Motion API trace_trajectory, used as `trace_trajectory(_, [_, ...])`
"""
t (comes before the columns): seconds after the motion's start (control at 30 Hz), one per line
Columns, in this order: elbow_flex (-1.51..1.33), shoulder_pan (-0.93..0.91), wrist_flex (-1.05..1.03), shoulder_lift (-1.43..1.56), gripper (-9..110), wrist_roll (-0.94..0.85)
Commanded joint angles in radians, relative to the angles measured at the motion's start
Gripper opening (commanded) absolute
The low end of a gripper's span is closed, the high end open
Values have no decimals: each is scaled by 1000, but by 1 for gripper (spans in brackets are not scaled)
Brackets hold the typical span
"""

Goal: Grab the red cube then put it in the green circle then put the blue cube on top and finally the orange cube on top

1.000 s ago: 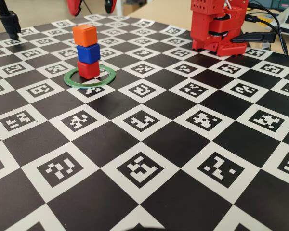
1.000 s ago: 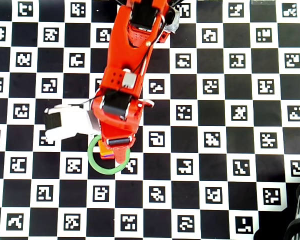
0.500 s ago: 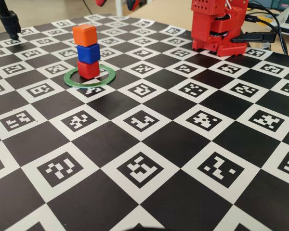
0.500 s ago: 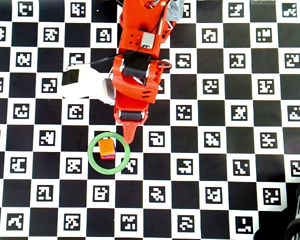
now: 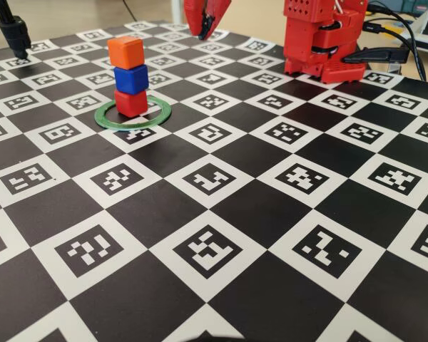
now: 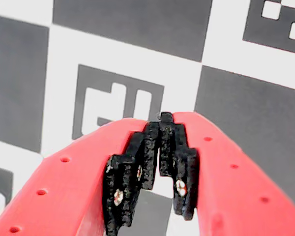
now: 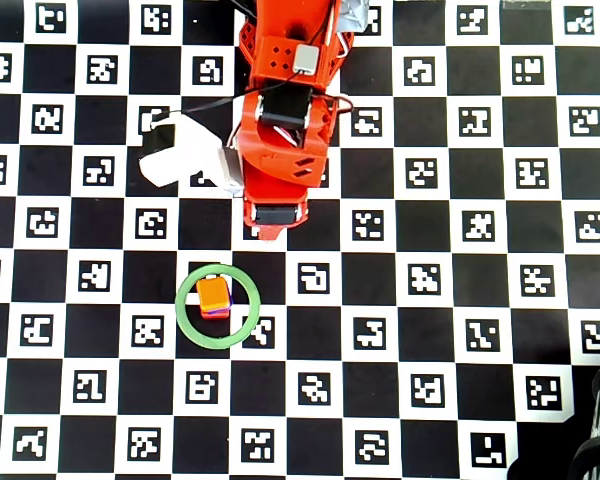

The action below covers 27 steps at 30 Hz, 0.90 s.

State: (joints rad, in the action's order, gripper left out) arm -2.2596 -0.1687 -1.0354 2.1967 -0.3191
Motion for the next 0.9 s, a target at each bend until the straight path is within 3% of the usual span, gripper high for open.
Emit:
trace_trajectory(0.0, [-38,25,69,123,-6,-95])
trace_trajectory(0.2, [-256,71,247,262,-6,-324])
trace_trajectory(0.5, [-443,109,278,419,-6,-554])
trace_trajectory(0.87, [-718,133,137,769,-6,-692])
